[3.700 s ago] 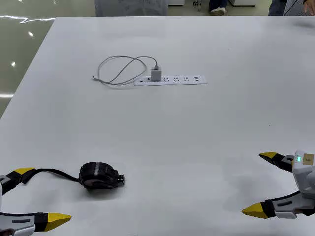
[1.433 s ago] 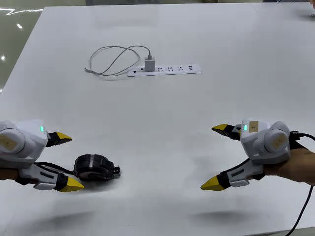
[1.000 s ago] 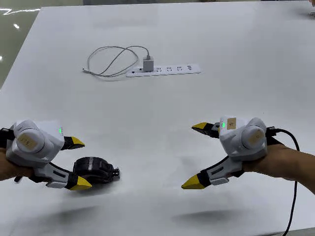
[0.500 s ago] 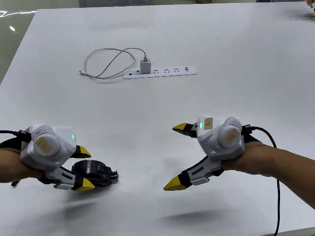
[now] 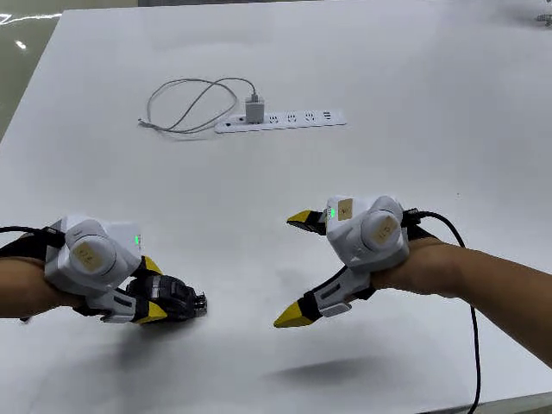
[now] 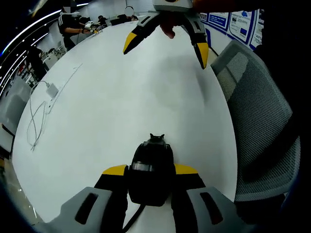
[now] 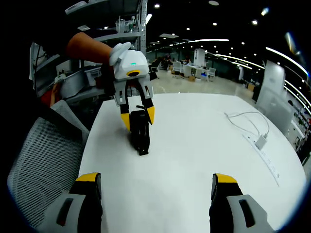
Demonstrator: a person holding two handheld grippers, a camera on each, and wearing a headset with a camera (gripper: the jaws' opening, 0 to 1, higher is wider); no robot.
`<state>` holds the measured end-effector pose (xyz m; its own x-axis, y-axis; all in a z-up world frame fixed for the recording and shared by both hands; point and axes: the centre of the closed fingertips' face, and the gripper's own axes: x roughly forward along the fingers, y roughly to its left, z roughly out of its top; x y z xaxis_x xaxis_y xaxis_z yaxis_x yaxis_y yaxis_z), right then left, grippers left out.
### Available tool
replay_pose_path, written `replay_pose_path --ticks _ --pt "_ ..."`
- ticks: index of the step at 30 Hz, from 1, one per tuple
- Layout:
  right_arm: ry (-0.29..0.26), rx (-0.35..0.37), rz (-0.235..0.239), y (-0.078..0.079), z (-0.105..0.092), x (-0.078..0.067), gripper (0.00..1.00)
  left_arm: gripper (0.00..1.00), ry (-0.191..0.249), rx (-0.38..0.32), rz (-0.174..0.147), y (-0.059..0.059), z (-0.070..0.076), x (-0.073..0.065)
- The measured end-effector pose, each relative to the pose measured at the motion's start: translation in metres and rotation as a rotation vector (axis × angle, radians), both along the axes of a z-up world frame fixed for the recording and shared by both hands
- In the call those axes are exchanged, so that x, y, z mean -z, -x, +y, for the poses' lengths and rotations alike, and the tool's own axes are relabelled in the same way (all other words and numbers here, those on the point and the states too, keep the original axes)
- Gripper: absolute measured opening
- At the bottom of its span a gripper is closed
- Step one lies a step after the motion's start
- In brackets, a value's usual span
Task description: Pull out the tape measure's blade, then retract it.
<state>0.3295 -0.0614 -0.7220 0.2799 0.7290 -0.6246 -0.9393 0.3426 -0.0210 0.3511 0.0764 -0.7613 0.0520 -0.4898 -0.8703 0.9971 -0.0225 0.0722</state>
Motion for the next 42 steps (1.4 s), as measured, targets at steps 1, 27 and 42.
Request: replay_pose_path --ticks 1,27,42 --pt "0.000 -0.003 0.000 -0.001 0.001 0.000 0.92 0.29 0.002 -0.001 -0.003 0.000 0.000 0.000" --pt "0.037 -0.104 0.009 -0.013 0.059 0.029 0.73 0.30 -0.001 0.015 0.004 0.003 -0.002 0.001" --pt "0.091 -0.168 0.023 -0.008 0.083 0.056 0.53 0.31 -0.025 0.025 -0.024 0.000 -0.001 0.007"
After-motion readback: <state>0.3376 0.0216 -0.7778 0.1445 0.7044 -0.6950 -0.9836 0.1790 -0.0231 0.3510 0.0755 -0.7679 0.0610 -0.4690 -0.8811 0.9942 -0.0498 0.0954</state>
